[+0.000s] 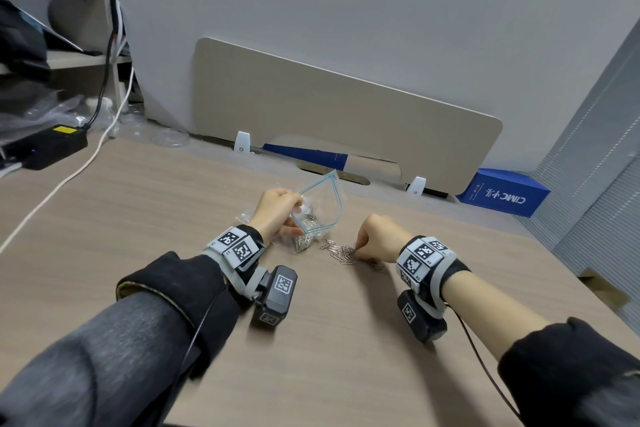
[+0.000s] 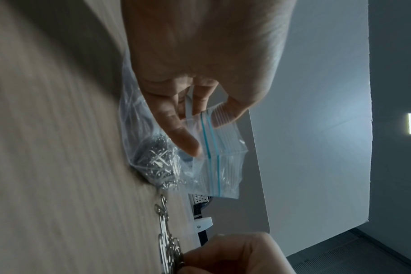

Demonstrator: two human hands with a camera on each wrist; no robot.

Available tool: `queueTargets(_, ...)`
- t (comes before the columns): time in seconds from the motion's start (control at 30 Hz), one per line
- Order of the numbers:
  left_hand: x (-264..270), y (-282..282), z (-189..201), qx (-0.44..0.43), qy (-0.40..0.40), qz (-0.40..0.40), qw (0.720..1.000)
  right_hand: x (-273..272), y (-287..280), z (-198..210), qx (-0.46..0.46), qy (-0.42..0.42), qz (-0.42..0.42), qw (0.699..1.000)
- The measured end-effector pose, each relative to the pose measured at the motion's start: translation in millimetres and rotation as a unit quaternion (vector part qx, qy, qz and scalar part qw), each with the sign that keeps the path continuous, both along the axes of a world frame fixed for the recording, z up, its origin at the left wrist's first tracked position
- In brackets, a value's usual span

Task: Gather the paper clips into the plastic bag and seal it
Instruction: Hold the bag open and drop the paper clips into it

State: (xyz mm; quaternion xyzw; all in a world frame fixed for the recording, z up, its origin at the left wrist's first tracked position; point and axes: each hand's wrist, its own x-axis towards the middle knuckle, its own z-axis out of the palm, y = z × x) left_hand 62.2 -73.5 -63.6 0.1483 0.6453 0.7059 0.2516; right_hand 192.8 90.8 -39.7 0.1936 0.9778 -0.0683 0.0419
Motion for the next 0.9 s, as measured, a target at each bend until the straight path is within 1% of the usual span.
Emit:
queueTargets(0.37,-0.1,-0.3,-0.2,-0.002,0.003,-0.001,1.0,-1.1,1.2,-2.9,0.036,-0.002,-0.017,0.999)
queueTargets(0.5,0.6,-0.2,1.1,0.001,0.003,-0.002,1.0,-2.3,4.3,0.4,0.009,0.008,-0.043,0.999)
queueTargets(0.57,0.5,-0.7,0.7,0.001,0.003,-0.002,1.0,0.4,8.9,1.0,-0.022,0.022,-0.057,0.998)
queueTargets(0.63,0.3,-1.0,0.3,0.0,0.003,-0.002,1.0,5.1,14.3,4.1,-0.093,0.049,-0.087,0.991)
queueTargets(0.7,-0.2,-0.6,-0.1,0.002,0.001,-0.002,1.0,7.4,18.9,13.7,-0.18,0.094,-0.115,0.972)
queueTargets(0.77,-0.9,0.3,-0.5,0.002,0.001,-0.002,1.0,4.9,17.7,29.7,-0.253,0.141,-0.133,0.948)
queueTargets(0.9,-1.2,1.4,-0.8,0.001,-0.003,0.003,1.0,-13.3,-5.7,57.7,-0.342,0.213,-0.114,0.908)
